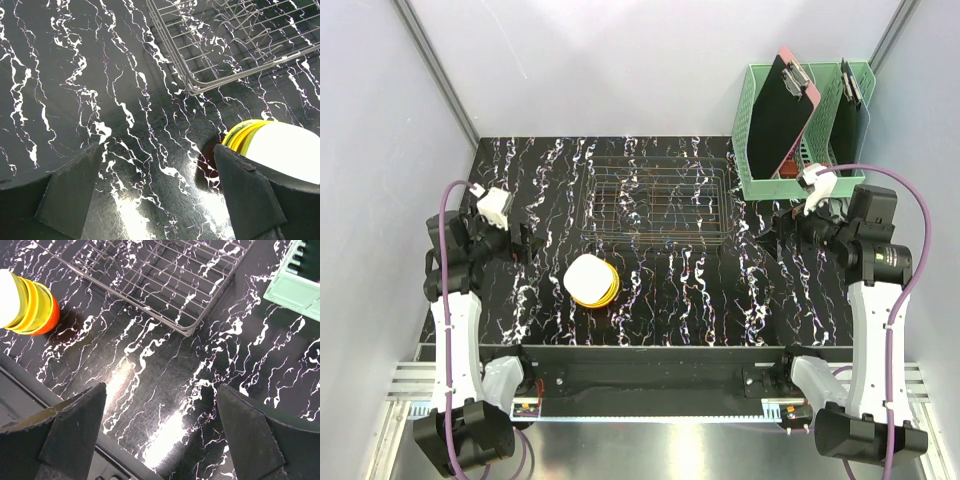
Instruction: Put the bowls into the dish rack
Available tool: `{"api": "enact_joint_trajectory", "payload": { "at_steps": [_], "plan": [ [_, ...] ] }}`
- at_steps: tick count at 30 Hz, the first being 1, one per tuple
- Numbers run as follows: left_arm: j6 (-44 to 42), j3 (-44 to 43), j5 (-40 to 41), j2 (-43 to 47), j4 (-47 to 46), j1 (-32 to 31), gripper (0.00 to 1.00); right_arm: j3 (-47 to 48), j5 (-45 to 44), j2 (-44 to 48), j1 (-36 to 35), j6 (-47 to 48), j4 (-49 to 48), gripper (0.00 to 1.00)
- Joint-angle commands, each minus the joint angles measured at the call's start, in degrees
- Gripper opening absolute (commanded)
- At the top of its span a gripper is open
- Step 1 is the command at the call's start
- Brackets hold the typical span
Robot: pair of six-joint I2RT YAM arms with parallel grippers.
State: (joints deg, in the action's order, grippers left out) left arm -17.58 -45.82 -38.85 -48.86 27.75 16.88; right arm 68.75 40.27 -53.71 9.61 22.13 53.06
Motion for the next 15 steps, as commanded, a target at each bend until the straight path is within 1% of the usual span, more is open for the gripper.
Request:
{"api": "enact_joint_trajectory", "payload": {
  "at_steps": [1, 3, 4, 5, 6, 9, 10, 11, 12, 13, 15],
  "plan": [
    [-0.7, 0.3, -2.0, 0.4, -1.4, 0.3, 0.99, -0.1, 2.3, 1.9, 0.1, 0.4, -0.3, 1.0],
    [-3.8, 0.7, -4.1, 1.1, -0.1, 0.4, 0.99, -0.5, 2.3, 2.0, 0.1, 0.6, -0.5, 1.0],
    [-7.5, 1.7, -6.1, 1.9, 0.6, 0.4, 0.99, -0.6, 2.4, 2.1, 0.1, 0.6, -0.5, 1.0],
    [-8.0, 2.0, -9.1, 2.4, 1.0, 0.3, 0.99, -1.1, 2.4, 2.1, 0.1, 0.8, -0.6, 1.0],
    [-8.4, 2.3, -10.4, 2.5, 1.0, 0.2, 0.99, -1.2, 2.6, 2.2, 0.1, 1.1, -0.6, 1.0],
    [-10.1, 1.4, -10.4, 0.9, 2.1, -2.8, 0.99, -2.1, 3.1, 2.5, 0.1, 1.5, -0.7, 1.0],
    [-10.8, 0.6, -7.2, -0.7, 2.5, -4.3, 0.99, -2.4, 3.1, 2.5, 0.1, 1.3, -0.7, 1.0],
    [-11.0, 0.2, -4.9, -1.6, 2.6, -8.5, 0.99, -2.3, 3.1, 2.4, 0.1, 1.2, -0.9, 1.0],
    [-11.2, -0.1, -2.6, -2.5, 2.6, -10.9, 0.99, -2.3, 3.7, 2.3, 0.1, 1.2, -0.9, 1.0],
    [-11.9, -0.3, 1.6, -4.2, 2.6, -13.1, 0.99, -2.1, 3.8, 1.9, 0.1, 1.1, -0.9, 1.0],
    [-11.5, -0.3, 4.6, -6.2, 1.3, -19.0, 0.99, -1.9, 4.4, 1.8, 0.2, 0.7, -0.9, 1.0]
  ]
}}
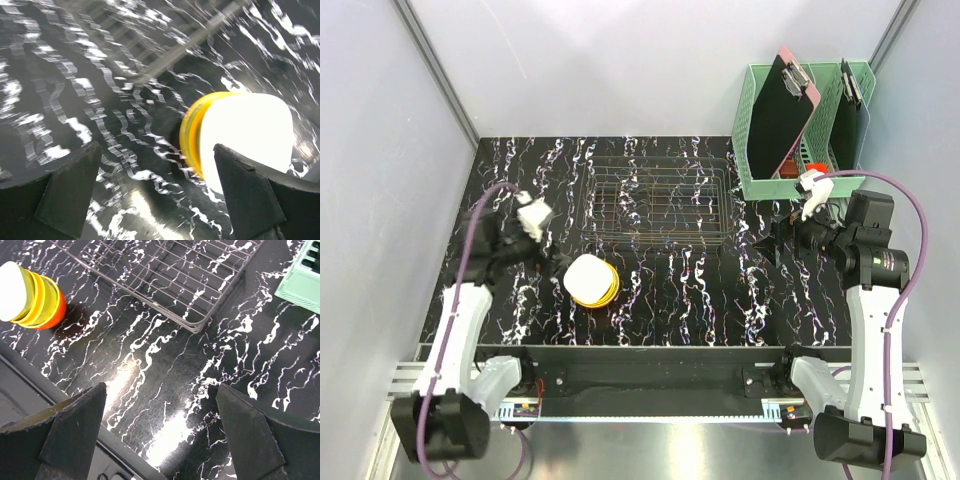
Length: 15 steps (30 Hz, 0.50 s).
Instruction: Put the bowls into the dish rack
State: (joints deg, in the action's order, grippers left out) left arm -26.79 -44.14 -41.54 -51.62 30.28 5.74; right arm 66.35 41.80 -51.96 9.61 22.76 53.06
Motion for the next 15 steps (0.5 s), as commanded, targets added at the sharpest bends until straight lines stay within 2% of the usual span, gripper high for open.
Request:
{"api": "enact_joint_trajectory", "payload": {
  "at_steps": [1, 5, 11, 13, 14, 15],
  "plan": [
    [-1.6, -2.0, 9.0, -5.7, -2.1, -9.2, 0.99, 0.7, 2.8, -0.2, 0.2, 0.1, -0.9, 1.0],
    [-0.5, -2.9, 13.9, -12.4, -7.3, -14.4, 0.99, 1.1, 3.4, -0.4, 0.2, -0.4, -0.9, 1.0],
    [0.3, -5.7, 16.0, -19.2, -9.1, -15.1, 0.98, 0.9, 3.4, -0.4, 0.2, -0.8, -0.9, 1.0],
    [0.5, -5.4, 15.8, -19.0, -9.4, -15.3, 0.91, 0.5, 3.3, -0.4, 0.2, -0.8, -1.2, 1.0],
    [0.6, -5.3, 15.7, -18.7, -9.5, -15.3, 0.79, 0.2, 3.3, -0.4, 0.2, -0.8, -1.5, 1.0],
    [0.8, -5.0, 15.7, -18.4, -9.6, -15.2, 0.74, 0.0, 3.3, -0.3, 0.2, -1.0, -1.7, 1.0]
  ]
}}
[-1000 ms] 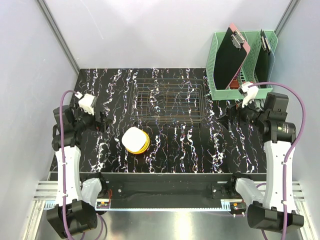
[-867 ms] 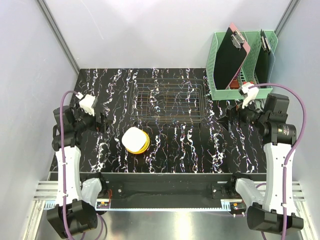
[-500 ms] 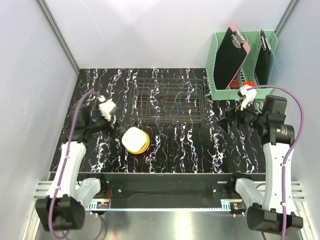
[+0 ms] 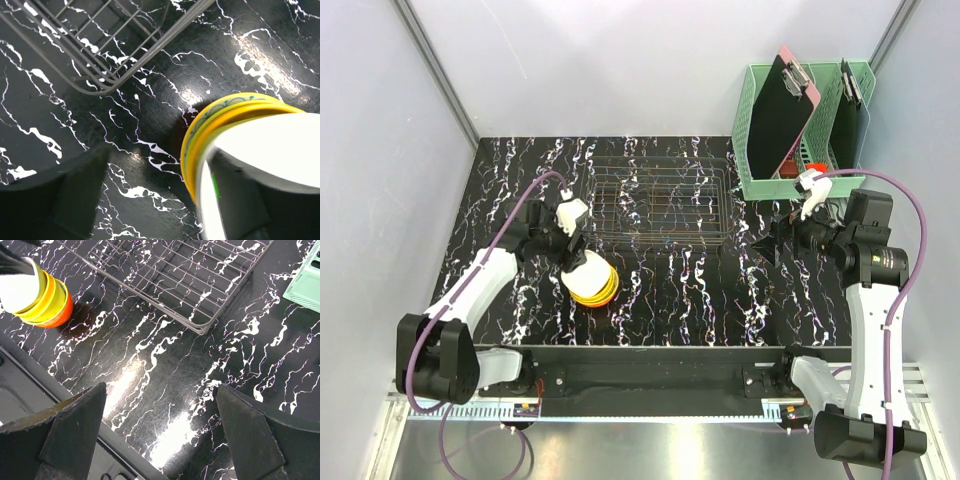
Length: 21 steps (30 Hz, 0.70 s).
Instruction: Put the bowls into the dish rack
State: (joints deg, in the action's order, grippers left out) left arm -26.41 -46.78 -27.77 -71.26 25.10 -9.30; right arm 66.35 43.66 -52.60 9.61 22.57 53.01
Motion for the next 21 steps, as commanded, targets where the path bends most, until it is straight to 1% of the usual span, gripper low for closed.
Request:
{"api": "enact_joint_trajectory", "payload": {
  "at_steps": [1, 2, 4, 5, 8, 10, 11, 12, 14, 15, 19, 21],
  "plan": [
    [0.4, -2.2, 1.5, 2.0, -4.4, -0.3, 0.67, -0.3, 1.4, 0.2, 0.2, -0.9, -1.9, 1.0],
    [0.4, -1.9, 1.2, 2.4, -4.4, -0.3, 0.57, -0.4, 1.4, 0.0, 0.2, -0.9, -2.2, 1.0],
    [0.3, -1.4, 0.1, 3.8, -4.4, -0.2, 0.48, -0.3, 1.5, -0.4, 0.2, -1.2, -2.4, 1.0],
    [0.1, -1.1, -0.5, 4.2, -4.4, -0.2, 0.41, -0.3, 1.5, -0.6, 0.2, -1.3, -2.5, 1.0],
    [-0.2, -0.6, -3.0, 5.7, -4.1, -0.2, 0.31, 0.0, 1.3, -0.8, 0.2, -1.5, -2.5, 1.0],
    [-0.6, -0.9, -4.2, 5.8, -3.4, -0.2, 0.26, 0.1, 1.3, -1.1, 0.2, -1.7, -2.7, 1.0],
    [-0.7, -1.0, -4.6, 5.6, -2.9, -0.2, 0.22, 0.1, 1.3, -1.1, 0.2, -1.8, -2.7, 1.0],
    [-1.1, -1.5, -5.0, 5.4, -2.4, -0.2, 0.14, 0.0, 1.3, -1.1, 0.2, -1.9, -2.7, 1.0],
    [-1.4, -1.8, -6.3, 5.2, -1.4, -0.2, 0.07, 0.1, 1.3, -1.3, 0.2, -2.0, -2.8, 1.0],
    [-1.8, -2.2, -7.6, 4.8, -0.5, -0.3, 0.0, 0.2, 1.3, -1.3, 0.2, -2.1, -2.8, 0.99],
    [-2.4, -3.1, -9.8, 4.2, 1.2, -0.2, 0.0, 0.6, 2.0, -1.7, 0.2, -3.0, -2.8, 1.0],
    [-2.8, -3.8, -11.4, 4.3, 2.7, -0.3, 0.0, 1.6, 3.3, -2.4, 0.2, -5.8, -2.7, 1.0]
  ]
}}
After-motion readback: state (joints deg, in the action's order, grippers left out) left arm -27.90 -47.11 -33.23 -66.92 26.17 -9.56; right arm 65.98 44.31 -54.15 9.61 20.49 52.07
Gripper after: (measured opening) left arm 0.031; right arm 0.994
